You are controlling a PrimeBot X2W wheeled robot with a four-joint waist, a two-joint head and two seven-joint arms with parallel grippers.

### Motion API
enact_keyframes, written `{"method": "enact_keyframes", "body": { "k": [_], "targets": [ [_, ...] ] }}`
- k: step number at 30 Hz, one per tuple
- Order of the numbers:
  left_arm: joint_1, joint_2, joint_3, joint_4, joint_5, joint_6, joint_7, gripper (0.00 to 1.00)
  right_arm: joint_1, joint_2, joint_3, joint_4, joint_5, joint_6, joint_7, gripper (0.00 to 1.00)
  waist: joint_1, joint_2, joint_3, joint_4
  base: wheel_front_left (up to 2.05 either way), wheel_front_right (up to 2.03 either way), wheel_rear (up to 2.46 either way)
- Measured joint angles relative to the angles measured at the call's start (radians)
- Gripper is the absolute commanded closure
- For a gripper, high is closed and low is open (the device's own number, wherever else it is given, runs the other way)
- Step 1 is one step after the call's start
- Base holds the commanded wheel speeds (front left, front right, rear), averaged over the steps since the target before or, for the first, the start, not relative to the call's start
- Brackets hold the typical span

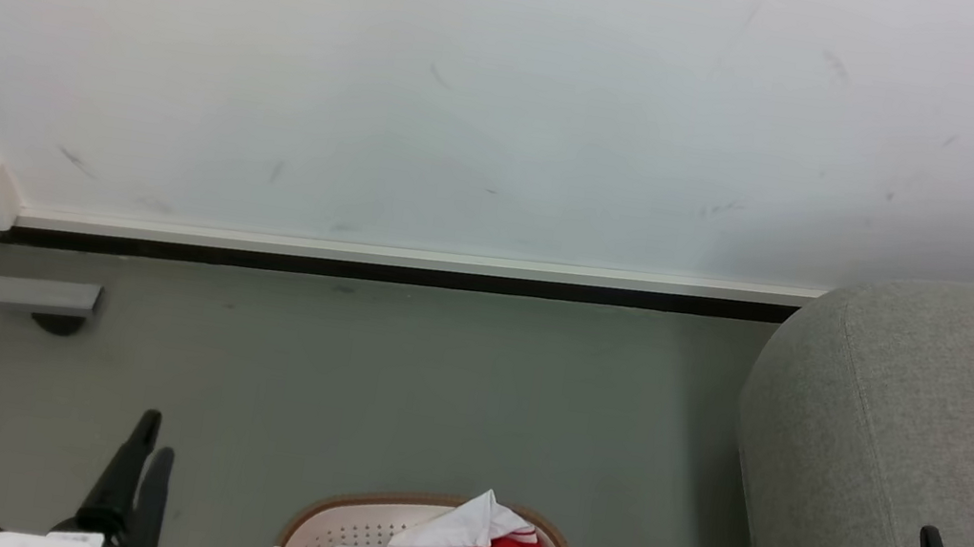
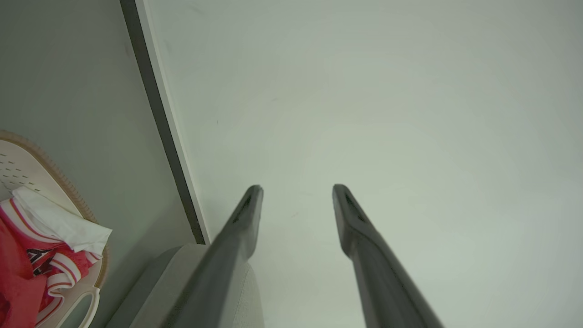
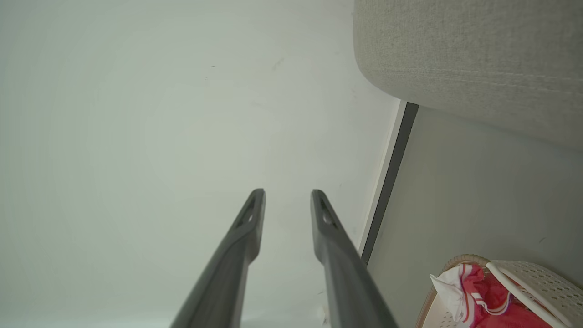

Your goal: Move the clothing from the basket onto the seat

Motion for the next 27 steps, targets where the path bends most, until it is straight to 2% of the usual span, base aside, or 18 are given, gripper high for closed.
{"method": "enact_keyframes", "body": {
  "k": [5, 12, 27],
  "targets": [
    [0.005, -0.001, -0.015, 0.002, 0.015, 0.005, -0.026, 0.0, 0.006, 0.003, 0.015, 0.004, -0.026, 0.0, -0.026, 0.0, 0.0, 0.0, 0.0, 0.001, 0.0, 0.0, 0.0],
    [0.005, -0.001, -0.022, -0.022, 0.118, 0.023, -0.061, 0.0, 0.006, 0.002, 0.036, -0.012, -0.192, 0.0, -0.058, 0.0, 0.0, 0.0, -0.001, 0.003, 0.0, 0.0, 0.0],
    [0.01, 0.001, -0.09, -0.064, 0.508, 0.072, -0.123, 0.0, 0.008, -0.005, 0.107, -0.043, -0.598, 0.0, -0.123, 0.0, 0.0, 0.0, -0.006, 0.013, 0.0, 0.0, 0.0]
  ]
}}
